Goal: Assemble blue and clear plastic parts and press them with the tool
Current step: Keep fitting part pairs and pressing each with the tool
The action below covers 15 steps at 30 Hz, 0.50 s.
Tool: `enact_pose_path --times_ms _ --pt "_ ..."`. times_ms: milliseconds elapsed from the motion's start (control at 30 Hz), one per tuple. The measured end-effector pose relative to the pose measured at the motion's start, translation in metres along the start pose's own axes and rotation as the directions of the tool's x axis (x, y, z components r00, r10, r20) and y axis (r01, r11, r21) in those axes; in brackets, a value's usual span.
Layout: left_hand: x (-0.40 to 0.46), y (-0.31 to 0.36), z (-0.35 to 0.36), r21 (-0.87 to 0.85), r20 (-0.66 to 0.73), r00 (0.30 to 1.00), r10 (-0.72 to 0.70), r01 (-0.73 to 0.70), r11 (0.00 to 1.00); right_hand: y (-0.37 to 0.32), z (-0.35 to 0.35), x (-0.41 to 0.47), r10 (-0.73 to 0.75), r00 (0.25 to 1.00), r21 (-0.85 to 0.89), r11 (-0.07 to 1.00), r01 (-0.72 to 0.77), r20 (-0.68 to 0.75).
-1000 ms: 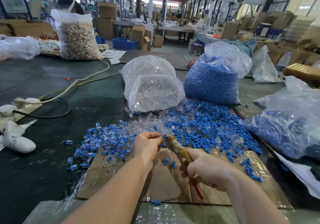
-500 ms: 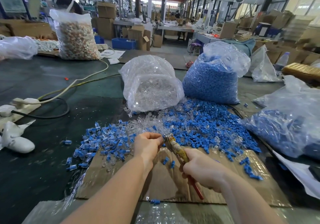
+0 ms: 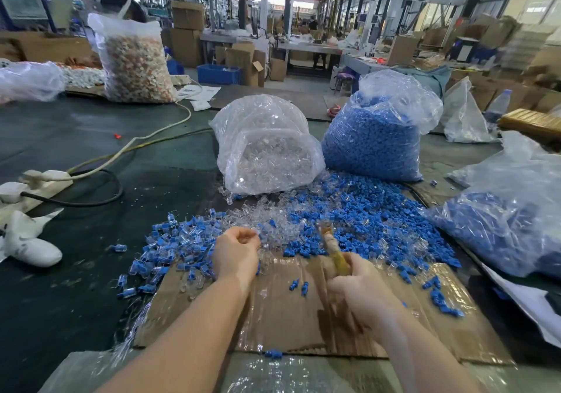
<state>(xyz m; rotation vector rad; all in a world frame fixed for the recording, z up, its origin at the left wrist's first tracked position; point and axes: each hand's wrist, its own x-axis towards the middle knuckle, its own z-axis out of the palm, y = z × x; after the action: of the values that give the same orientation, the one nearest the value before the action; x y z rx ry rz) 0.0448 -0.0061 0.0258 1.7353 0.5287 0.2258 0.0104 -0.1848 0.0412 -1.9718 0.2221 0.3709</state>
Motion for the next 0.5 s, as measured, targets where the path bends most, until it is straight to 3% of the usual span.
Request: enact_pose_path --times_ms 67,133,200,333,500 --pt "0.009 -0.006 -0.013 0.223 -0.083 0.987 0.139 -0.118 0.968 0.009 -0.004 0.010 -0.111 0.967 -0.255 0.966 0.050 -0.229" --pt "0.017 -0.011 -0.026 0.426 -0.149 0.954 0.258 -0.174 0.888 0.018 -0.010 0.016 -0.195 0.920 -0.602 0.796 -0.055 -0.341" --pt "0.024 -0.016 -0.036 0.600 -0.173 0.916 0.362 -0.193 0.776 0.026 -0.015 0.018 -0.228 0.897 -0.773 0.612 -0.170 -0.378" --pt "0.036 -0.027 -0.050 0.760 -0.137 0.899 0.417 -0.174 0.626 0.042 -0.018 0.023 -0.297 0.873 -0.842 0.500 -0.203 -0.387" --pt "0.040 -0.027 -0.050 0.777 -0.133 0.905 0.405 -0.158 0.610 0.051 -0.017 0.026 -0.324 0.867 -0.867 0.452 -0.211 -0.380"
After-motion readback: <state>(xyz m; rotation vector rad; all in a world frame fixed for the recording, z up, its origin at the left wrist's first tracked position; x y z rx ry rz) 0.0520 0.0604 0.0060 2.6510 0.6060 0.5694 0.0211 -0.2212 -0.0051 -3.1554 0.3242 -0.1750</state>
